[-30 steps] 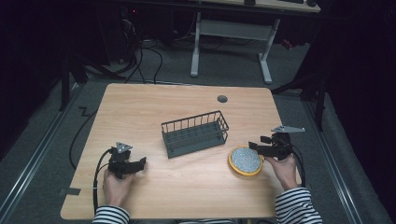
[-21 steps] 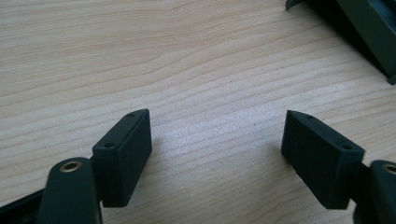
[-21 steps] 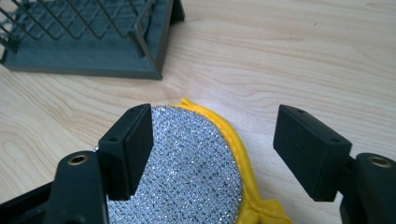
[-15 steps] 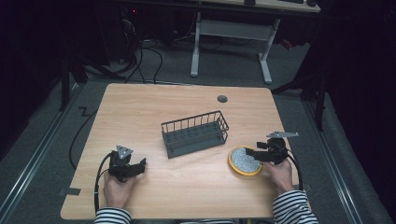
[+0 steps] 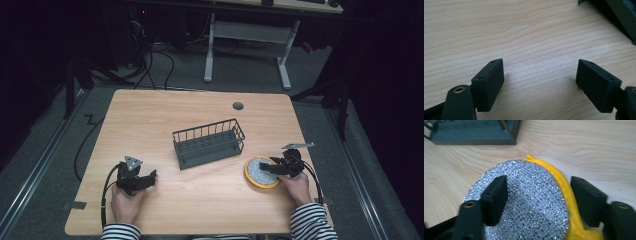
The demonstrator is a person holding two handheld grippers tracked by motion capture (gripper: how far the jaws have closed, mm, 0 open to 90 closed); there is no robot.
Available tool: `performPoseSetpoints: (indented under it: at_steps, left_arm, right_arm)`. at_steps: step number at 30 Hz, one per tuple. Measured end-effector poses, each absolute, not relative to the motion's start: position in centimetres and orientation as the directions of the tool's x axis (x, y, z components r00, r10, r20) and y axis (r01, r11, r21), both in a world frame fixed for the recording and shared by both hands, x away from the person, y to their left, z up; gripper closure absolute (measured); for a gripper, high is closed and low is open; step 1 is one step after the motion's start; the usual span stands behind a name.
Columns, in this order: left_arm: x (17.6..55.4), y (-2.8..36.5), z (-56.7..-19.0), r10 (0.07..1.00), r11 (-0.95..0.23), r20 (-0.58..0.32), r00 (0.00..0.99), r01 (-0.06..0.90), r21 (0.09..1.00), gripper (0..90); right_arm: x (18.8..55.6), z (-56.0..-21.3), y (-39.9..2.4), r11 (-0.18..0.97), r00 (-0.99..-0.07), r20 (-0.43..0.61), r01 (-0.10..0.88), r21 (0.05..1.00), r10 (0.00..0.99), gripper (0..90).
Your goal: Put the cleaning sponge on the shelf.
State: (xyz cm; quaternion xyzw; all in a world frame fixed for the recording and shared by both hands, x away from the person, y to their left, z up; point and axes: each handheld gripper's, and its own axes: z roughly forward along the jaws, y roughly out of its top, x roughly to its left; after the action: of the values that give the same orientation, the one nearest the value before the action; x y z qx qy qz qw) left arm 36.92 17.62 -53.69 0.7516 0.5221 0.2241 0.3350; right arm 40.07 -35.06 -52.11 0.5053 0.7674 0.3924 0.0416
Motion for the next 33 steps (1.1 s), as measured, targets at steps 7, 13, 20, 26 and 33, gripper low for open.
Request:
performPoseSetpoints:
  at_steps: [7, 13, 20, 26, 33]
  left_arm:
    - [36.9, 17.6, -53.7, 0.935, -0.23, -0.013, 0.354, 0.635, 0.738, 23.0]
    - [36.9, 17.6, -53.7, 0.935, -0.23, -0.013, 0.354, 0.635, 0.738, 23.0]
    - [36.9, 17.6, -53.7, 0.935, -0.23, -0.013, 0.354, 0.635, 0.738, 23.0]
    - [36.9, 17.6, -53.7, 0.935, -0.23, -0.013, 0.354, 0.635, 0.738, 23.0]
    - [36.9, 17.6, -53.7, 0.935, -0.232, -0.012, 0.355, 0.635, 0.737, 23.0]
  right_arm:
    - [39.9, -52.2, -35.3, 0.184, -0.494, 0.341, 0.743, 0.643, 0.8, 47.8]
    - [39.5, -51.6, -35.1, 0.237, -0.523, 0.273, 0.71, 0.663, 0.807, 66.6]
    - [39.2, -51.2, -34.9, 0.268, -0.541, 0.234, 0.692, 0.671, 0.808, 77.1]
    - [39.0, -50.9, -34.8, 0.27, -0.548, 0.231, 0.682, 0.68, 0.804, 79.2]
    - [38.7, -50.3, -34.9, 0.258, -0.55, 0.233, 0.67, 0.696, 0.802, 79.2]
